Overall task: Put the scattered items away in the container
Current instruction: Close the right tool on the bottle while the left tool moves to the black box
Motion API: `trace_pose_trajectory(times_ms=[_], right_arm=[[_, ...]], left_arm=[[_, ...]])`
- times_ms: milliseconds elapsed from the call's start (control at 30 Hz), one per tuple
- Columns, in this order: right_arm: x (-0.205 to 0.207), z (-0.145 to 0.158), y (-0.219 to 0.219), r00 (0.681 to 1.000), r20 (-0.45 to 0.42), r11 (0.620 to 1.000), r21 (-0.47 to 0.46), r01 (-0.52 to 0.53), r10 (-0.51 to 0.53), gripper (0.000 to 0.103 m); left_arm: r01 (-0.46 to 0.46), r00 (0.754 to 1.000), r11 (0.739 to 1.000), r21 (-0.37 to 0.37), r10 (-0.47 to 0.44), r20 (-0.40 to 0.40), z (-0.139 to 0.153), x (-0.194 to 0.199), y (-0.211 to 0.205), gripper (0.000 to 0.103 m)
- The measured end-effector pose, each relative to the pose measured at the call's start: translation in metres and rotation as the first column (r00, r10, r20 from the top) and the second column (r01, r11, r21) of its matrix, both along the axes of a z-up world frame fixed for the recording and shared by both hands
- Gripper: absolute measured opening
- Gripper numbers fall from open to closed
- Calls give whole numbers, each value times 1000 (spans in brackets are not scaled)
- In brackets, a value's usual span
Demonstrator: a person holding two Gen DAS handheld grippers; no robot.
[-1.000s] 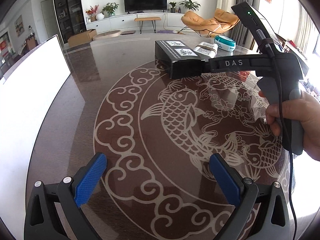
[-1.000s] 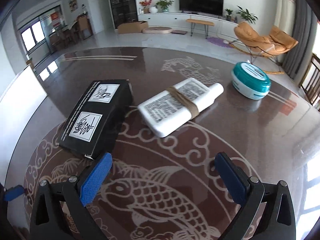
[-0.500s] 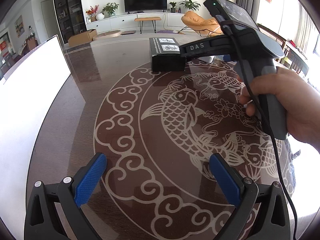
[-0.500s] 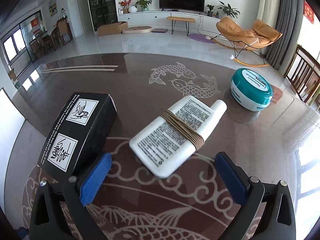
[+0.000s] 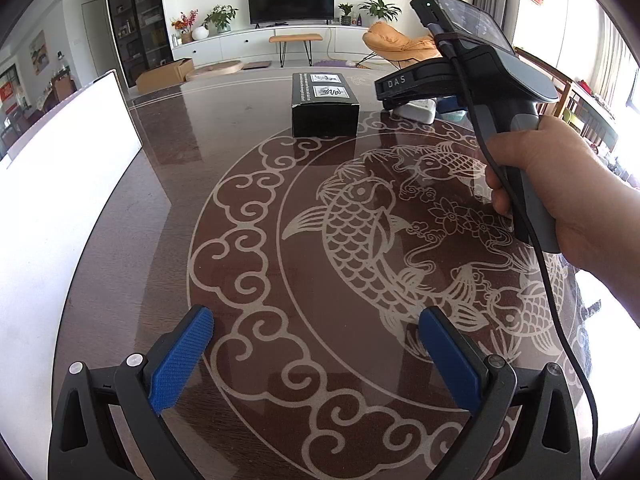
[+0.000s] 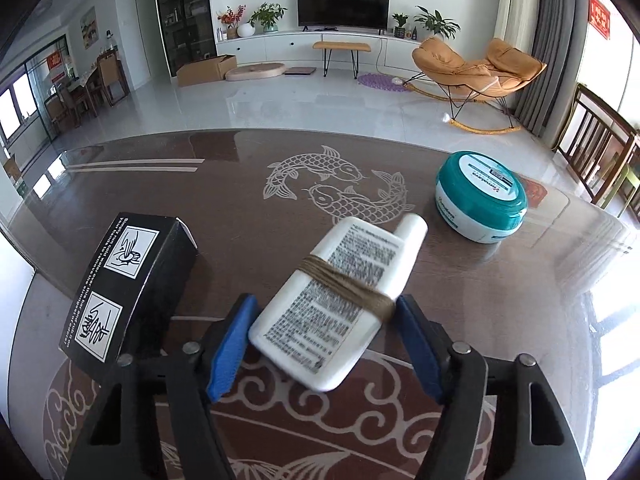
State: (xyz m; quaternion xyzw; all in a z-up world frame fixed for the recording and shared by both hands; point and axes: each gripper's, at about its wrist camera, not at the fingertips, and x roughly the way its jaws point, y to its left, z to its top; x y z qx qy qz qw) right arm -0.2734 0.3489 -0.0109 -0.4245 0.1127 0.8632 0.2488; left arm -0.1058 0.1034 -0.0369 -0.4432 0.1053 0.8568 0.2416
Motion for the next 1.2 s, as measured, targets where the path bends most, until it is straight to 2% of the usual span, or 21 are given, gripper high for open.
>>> trace_pose_trajectory(times_ms=[200, 600, 700, 967, 1200], right_arm=[[26, 0, -1, 1000, -4, 1000, 1, -2, 2, 67], [163, -4, -40, 1000, -5, 1000, 2, -30, 30, 67], [170, -4, -43, 1000, -2, 1000, 6, -25, 25, 67], [173, -6, -46, 1000, 0, 1000, 10, -15, 15, 67], [173, -8, -46, 1000, 2, 1000, 12, -8, 8, 67]], left_arm=[[6, 1000, 1000, 0, -6, 0, 0, 0, 0, 103], [16, 1000, 1000, -3, -16, -1, 0, 0, 0, 103], [22, 1000, 1000, -1, -22, 1, 0, -16, 11, 103], [10, 1000, 1000, -1, -10, 2, 1, -100, 63, 103], [31, 1000, 1000, 0, -31, 2, 2, -134, 85, 103]])
